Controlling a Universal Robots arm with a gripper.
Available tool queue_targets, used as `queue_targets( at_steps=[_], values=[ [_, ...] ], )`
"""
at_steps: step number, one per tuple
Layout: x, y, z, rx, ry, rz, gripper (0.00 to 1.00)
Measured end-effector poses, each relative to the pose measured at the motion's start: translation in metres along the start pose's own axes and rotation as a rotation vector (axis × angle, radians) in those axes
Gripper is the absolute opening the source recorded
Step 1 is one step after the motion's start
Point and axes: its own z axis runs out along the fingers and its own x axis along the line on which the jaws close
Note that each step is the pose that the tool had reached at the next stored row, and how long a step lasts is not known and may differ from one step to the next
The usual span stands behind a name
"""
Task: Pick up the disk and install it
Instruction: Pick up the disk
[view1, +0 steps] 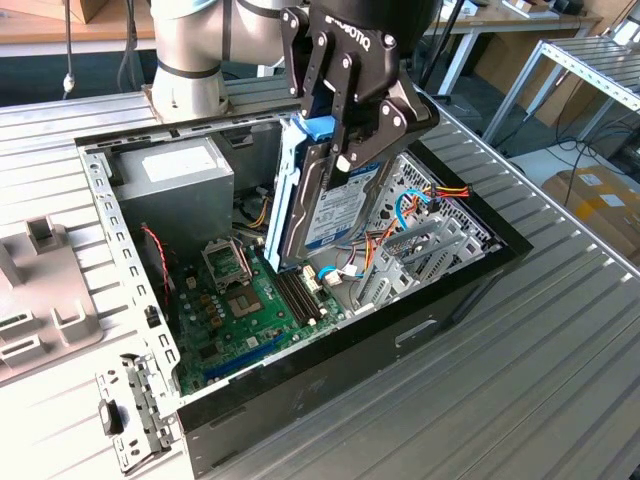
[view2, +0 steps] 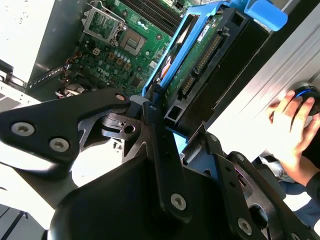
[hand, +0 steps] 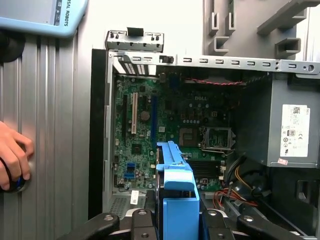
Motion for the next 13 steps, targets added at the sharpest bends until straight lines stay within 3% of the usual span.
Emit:
queue_targets(
  at_steps=[13],
  values=[
    [0.0079,-0.0109,0.0007,0.0000,0.0001,0.000,0.37]
  ],
)
